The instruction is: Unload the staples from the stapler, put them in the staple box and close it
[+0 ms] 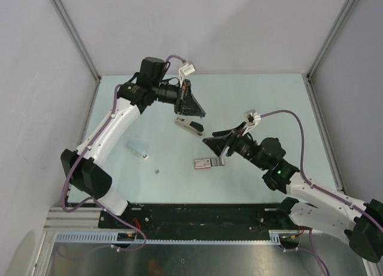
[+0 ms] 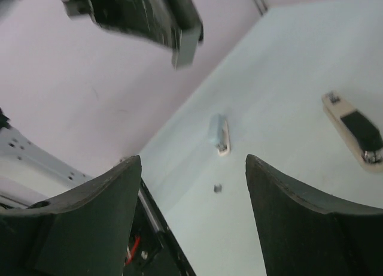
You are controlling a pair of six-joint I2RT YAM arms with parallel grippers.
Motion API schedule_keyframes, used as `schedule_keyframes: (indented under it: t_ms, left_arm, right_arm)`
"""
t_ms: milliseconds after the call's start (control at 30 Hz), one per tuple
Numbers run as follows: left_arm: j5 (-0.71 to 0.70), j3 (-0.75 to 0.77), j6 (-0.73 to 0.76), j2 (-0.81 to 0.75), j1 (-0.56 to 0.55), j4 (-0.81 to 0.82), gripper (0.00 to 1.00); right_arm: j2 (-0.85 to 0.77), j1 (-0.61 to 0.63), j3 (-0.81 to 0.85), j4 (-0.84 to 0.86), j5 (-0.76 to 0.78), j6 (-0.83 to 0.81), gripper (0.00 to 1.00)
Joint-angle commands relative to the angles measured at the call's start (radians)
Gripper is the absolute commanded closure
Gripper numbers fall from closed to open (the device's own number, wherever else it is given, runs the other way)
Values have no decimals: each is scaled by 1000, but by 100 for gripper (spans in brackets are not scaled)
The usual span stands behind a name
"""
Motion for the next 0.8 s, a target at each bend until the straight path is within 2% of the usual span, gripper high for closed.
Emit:
schedule_keyframes:
  t_ms: [0,167,467,767]
  left_arm:
    - [207,-19,-186,10,4,72,87]
    - [239,-58,-253,-12,4,140,87]
    - [256,-117,-314,-56,4,212,87]
    - [240,-166,-356,-80,4,275,87]
  right_arm:
    - [-44,-56,14,178,-54,29,24]
    - [-32,-101,20,256,-84,100,23]
    - [83,-107,36,408,-134,196,25]
    - [136,-107,52,459,-142,247,31]
